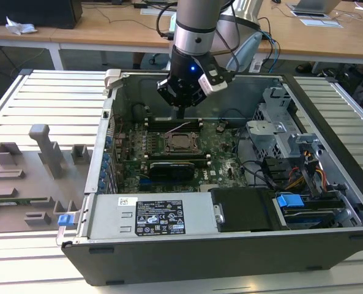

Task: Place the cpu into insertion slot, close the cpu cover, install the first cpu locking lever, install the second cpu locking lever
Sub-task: 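Install the first cpu locking lever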

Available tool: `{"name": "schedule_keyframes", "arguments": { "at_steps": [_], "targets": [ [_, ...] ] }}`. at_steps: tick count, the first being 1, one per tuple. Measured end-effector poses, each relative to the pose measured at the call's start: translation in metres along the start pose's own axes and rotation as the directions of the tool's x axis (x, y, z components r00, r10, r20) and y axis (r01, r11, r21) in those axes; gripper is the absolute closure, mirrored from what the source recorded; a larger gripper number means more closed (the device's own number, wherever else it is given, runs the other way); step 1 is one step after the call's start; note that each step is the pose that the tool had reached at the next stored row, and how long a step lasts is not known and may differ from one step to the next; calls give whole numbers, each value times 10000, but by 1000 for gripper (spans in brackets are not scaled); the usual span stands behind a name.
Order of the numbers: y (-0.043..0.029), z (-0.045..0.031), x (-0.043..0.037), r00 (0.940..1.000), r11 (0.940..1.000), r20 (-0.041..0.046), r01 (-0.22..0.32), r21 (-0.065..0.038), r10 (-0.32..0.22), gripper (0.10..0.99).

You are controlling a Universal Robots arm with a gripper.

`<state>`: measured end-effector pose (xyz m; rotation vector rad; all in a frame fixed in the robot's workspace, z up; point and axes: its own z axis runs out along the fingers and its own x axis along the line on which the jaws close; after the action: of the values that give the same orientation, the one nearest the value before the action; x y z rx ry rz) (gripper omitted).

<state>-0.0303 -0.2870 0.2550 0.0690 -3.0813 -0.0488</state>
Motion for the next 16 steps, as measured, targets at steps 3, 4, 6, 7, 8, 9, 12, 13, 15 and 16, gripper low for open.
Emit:
{"name": "schedule_keyframes", "arguments": {
  "at_steps": [3, 4, 6, 7, 8, 9, 12, 13, 15, 16],
  "targets": [
    [0, 15, -1, 9993, 9993, 13, -386, -23, 386, 980],
    [-1, 21, -1, 9982, 9982, 18, -592, -34, 592, 980],
    [-1, 26, -1, 9971, 9971, 21, -763, -43, 763, 980],
    [-1, 26, -1, 9971, 9971, 22, -766, -43, 766, 980],
    [-1, 26, -2, 9970, 9970, 23, -767, -45, 767, 980],
    [-1, 27, -2, 9970, 9970, 24, -768, -46, 768, 980],
    [-1, 28, -2, 9970, 9970, 23, -768, -45, 768, 980],
    [-1, 30, -2, 9970, 9970, 24, -768, -48, 768, 980],
    [-1, 39, -2, 9970, 9970, 24, -767, -47, 767, 980],
    [-1, 43, 0, 9970, 9970, 24, -769, -46, 769, 980]
  ]
}}
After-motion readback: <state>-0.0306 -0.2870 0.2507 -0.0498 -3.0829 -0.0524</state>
